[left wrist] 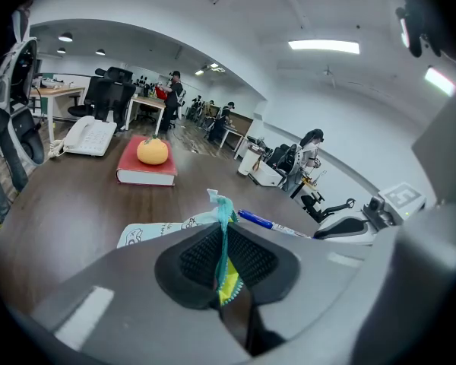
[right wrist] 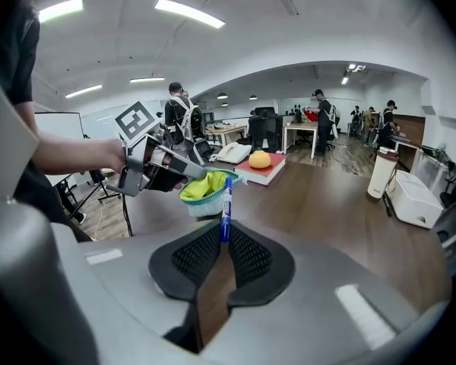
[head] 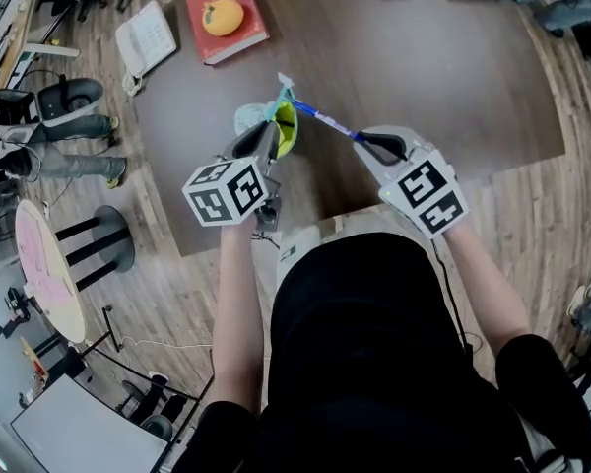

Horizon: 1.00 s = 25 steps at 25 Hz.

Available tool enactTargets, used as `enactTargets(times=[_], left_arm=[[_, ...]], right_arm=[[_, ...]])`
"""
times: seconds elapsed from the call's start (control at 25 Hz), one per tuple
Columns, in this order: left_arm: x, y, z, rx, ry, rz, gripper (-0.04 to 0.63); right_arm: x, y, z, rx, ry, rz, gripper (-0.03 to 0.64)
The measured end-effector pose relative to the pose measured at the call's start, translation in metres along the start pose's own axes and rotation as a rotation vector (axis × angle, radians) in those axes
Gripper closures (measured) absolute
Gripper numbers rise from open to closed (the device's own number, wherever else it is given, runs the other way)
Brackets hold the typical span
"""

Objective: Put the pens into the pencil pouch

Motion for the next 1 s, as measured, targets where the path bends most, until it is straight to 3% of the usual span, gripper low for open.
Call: enactTargets(times=[1.0], left_arm=[[-0.001, 0.004, 0.001, 0.005, 0.010, 0.013, 0.572]], right_arm=[[0.017, -0.011, -0.016, -0.004, -0.069, 0.026, 0.577]])
Point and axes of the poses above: the fingertips, and each gripper's own axes: z backward along the fingers, x to its left, y out of its underside, the point moved 10 cm from there along z, backward along the fingers, and after that the axes turned 12 degrees about -z, right-handed, at the moved point
